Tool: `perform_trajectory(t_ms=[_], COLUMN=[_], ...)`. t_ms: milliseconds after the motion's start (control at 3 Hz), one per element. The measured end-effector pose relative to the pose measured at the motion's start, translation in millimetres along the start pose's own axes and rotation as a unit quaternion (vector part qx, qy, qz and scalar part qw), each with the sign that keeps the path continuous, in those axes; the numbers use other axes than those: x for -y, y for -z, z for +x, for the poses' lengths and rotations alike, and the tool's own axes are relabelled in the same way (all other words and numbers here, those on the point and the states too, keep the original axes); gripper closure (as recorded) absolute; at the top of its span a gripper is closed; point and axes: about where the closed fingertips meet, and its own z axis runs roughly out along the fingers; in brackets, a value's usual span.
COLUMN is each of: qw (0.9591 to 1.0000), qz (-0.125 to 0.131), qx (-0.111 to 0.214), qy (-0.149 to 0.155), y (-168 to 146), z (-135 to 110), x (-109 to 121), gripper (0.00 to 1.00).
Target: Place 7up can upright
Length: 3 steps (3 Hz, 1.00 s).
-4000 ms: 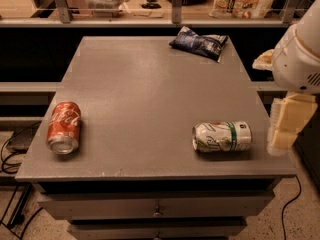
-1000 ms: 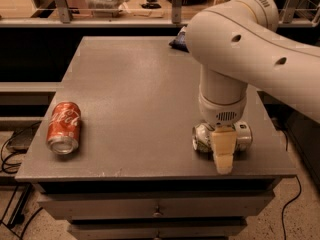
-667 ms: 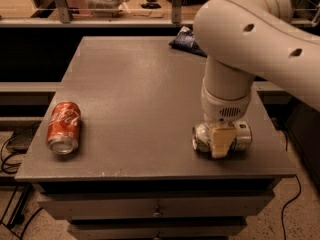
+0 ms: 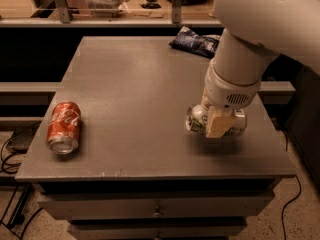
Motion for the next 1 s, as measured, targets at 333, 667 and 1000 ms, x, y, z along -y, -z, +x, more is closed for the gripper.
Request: perform_trajectory(t_ms=[333,667,1000], qw=[0.9964,0.9742,0.9487], qz=[0.021,0.03,0.029], qx=[0.078,0.215,0.306], qy=[-0.025,-0.061,-0.073], y=[21,52,77], z=[6,20,16], x=[14,36,46], gripper=[1.0,1.0,1.0])
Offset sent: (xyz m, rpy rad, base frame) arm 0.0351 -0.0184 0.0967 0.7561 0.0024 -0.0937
